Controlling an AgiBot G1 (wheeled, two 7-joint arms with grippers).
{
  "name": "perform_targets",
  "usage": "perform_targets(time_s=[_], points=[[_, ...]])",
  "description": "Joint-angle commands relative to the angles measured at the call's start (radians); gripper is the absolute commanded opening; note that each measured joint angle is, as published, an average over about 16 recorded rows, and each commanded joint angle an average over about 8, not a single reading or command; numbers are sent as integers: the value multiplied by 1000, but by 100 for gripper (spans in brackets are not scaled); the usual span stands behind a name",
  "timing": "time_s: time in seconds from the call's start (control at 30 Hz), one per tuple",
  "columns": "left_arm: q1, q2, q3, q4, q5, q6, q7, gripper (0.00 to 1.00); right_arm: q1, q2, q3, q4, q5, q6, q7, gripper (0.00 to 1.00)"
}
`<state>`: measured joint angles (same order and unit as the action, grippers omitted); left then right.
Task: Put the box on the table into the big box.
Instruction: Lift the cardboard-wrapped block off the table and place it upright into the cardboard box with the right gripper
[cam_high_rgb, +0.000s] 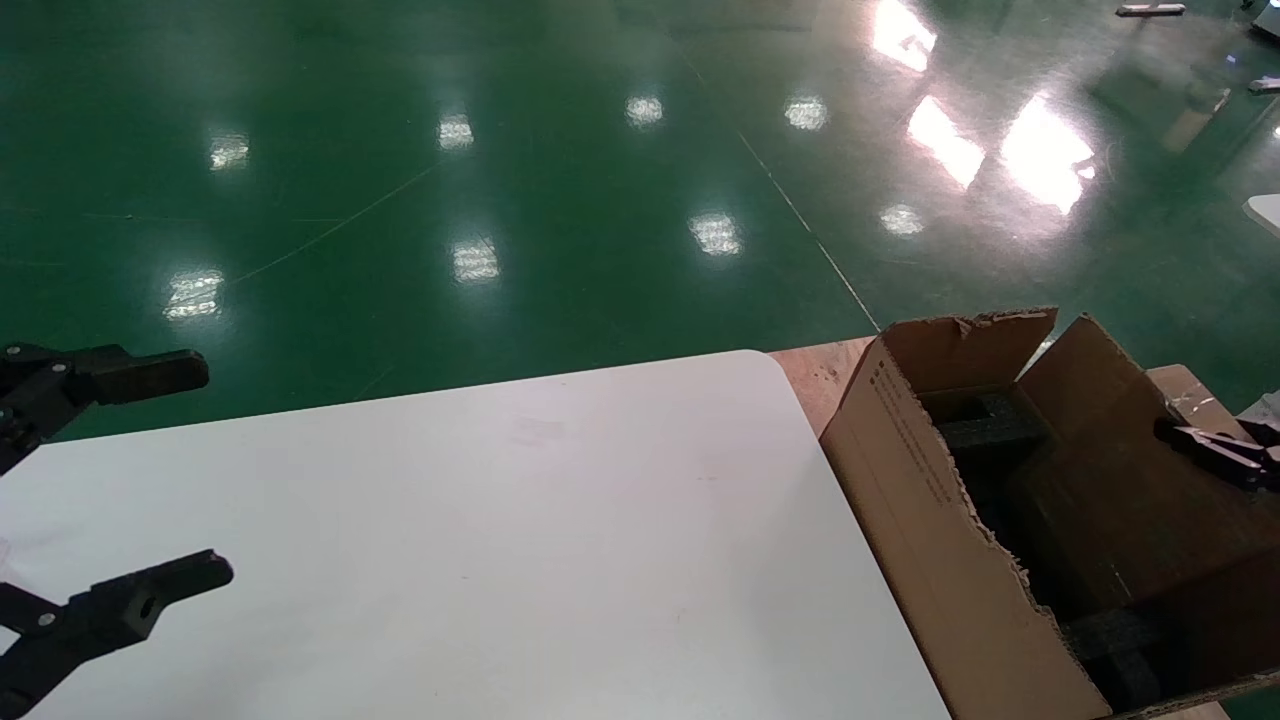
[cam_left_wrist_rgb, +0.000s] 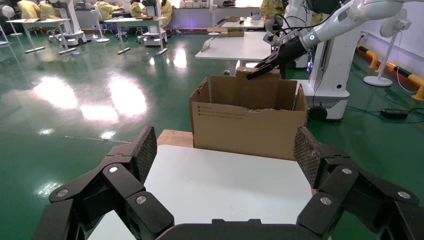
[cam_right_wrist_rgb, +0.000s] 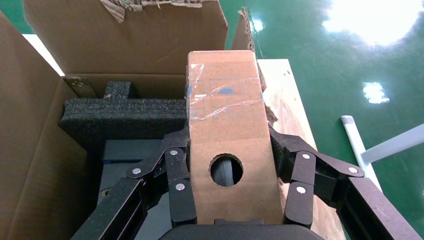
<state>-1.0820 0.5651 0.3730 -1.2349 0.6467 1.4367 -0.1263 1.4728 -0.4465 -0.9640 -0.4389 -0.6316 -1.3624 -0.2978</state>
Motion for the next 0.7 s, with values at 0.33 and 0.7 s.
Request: perform_targets(time_s=[0.33,0.7], points=[[0,0,0,0,0,0,0,100,-19,-27,-4,3,-13,39,9,0],[0,0,0,0,0,0,0,100,-55,-43,0,29,-27,94,46,0]])
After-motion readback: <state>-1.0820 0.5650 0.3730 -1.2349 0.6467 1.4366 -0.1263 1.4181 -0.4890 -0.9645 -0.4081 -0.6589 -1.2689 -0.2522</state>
